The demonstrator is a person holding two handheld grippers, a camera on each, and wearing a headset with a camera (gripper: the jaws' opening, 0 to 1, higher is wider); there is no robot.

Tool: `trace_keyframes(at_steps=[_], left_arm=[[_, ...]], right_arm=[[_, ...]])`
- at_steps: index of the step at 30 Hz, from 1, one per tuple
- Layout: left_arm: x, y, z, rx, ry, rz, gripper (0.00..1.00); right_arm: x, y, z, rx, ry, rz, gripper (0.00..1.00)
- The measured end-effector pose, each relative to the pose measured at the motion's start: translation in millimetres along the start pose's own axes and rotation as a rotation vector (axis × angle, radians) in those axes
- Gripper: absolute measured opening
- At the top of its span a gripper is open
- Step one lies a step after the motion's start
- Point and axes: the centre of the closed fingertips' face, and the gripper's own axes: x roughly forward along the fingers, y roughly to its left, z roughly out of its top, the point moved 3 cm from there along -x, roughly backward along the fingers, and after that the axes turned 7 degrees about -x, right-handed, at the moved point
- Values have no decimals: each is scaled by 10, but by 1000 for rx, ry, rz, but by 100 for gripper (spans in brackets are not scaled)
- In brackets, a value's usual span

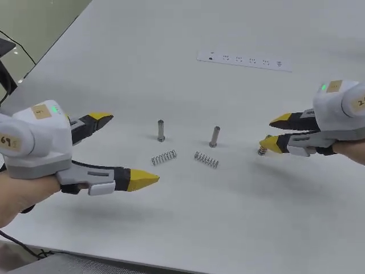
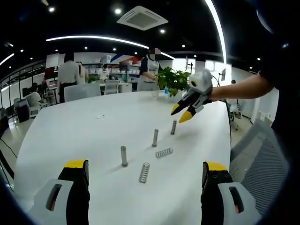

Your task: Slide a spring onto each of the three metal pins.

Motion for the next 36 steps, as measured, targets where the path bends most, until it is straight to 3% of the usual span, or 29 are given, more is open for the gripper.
trace_keyframes(at_steps=[12,19,36], left_arm=[[4,-9,-3,2,0,-1,98],[-17,8,-17,0,1,5,98],[-29,6,-31,-5,-2,7,98]], right_arm=[[-154,78,151,-21,-50,-6,27],[-179,170,160,-16,-70,2,26],[-85,490,95,-2,-73,55,25]])
